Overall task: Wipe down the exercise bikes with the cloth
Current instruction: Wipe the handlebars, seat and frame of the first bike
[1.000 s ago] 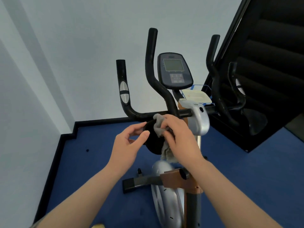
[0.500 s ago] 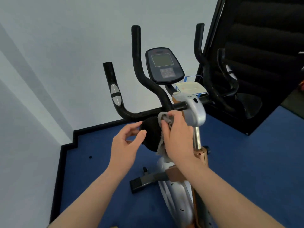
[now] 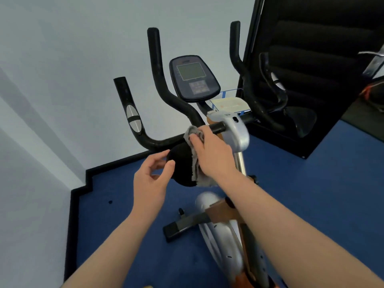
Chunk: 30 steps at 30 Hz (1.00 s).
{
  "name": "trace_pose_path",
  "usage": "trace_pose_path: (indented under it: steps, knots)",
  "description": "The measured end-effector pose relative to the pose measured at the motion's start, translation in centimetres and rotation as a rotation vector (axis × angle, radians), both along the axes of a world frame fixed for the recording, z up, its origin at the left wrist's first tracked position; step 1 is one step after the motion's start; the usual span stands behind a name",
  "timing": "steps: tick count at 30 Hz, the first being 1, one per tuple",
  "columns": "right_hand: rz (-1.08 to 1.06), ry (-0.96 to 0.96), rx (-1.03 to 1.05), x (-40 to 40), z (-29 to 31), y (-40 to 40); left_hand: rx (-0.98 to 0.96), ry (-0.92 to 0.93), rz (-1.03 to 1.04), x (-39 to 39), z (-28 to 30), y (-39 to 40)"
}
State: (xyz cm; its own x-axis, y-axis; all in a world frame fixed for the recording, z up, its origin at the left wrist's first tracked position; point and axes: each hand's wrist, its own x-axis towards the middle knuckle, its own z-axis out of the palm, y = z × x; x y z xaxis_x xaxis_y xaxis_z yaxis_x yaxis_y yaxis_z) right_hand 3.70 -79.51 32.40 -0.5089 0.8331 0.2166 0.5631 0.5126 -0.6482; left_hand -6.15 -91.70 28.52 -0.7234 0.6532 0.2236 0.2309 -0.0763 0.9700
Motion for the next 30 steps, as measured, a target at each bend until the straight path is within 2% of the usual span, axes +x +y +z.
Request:
trace_pose_path:
  steps: [2,5,6,9,11,14,16,17,18,20,22,24,28,30]
  knots:
    - [-0.058,0.185,0.016,0.5,-1.4,-1.4,0.01,-0.001,0.006,0.3,-0.1,0.0]
    - [-0.144,0.474,-0.072,1.4,-3.0,-5.3,0.017,0.005,-0.001,0.2,-0.1,-0.1]
    - [-0.153,0.477,-0.1,1.1,-3.0,-4.9,0.016,0.007,-0.003,0.0,-0.1,-0.1]
    - [-0.075,0.18,-0.147,-0.3,-0.9,-0.7,0.0,0.017,-0.015,-0.2,0.0,0.1]
    - [-0.03,0.107,-0.183,-0.4,-0.3,1.0,0.007,0.005,0.004,0.0,-0.1,0.1]
    - [-0.139,0.371,-0.08,0.1,-2.8,-2.5,0.023,0.004,0.028,0.5,-0.2,0.1]
    - [-0.182,0.538,-0.131,0.4,-3.5,-5.3,0.025,0.031,0.025,0.4,-0.2,0.2]
    - [-0.18,0.517,-0.125,0.6,-3.5,-5.3,0.022,0.037,0.021,0.3,-0.2,0.2]
    - [-0.163,0.397,-0.048,0.9,-3.1,-4.3,0.021,0.035,0.016,0.3,-0.2,0.2]
    - [-0.046,0.032,0.147,0.8,-1.7,-1.1,0.029,0.029,0.012,0.2,-0.2,0.2]
    - [0.086,-0.208,0.185,-0.3,0.4,1.4,0.038,0.019,0.039,0.4,-0.2,0.3]
    - [0.109,-0.232,0.119,-1.2,1.3,2.1,0.044,0.012,0.082,1.1,-0.3,0.4]
    - [0.017,0.064,0.153,0.7,-1.1,-1.5,0.025,0.007,0.056,1.1,-0.4,0.2]
    - [0.043,0.033,0.171,2.1,-1.9,-2.3,0.02,-0.014,-0.019,0.5,-0.3,-0.3]
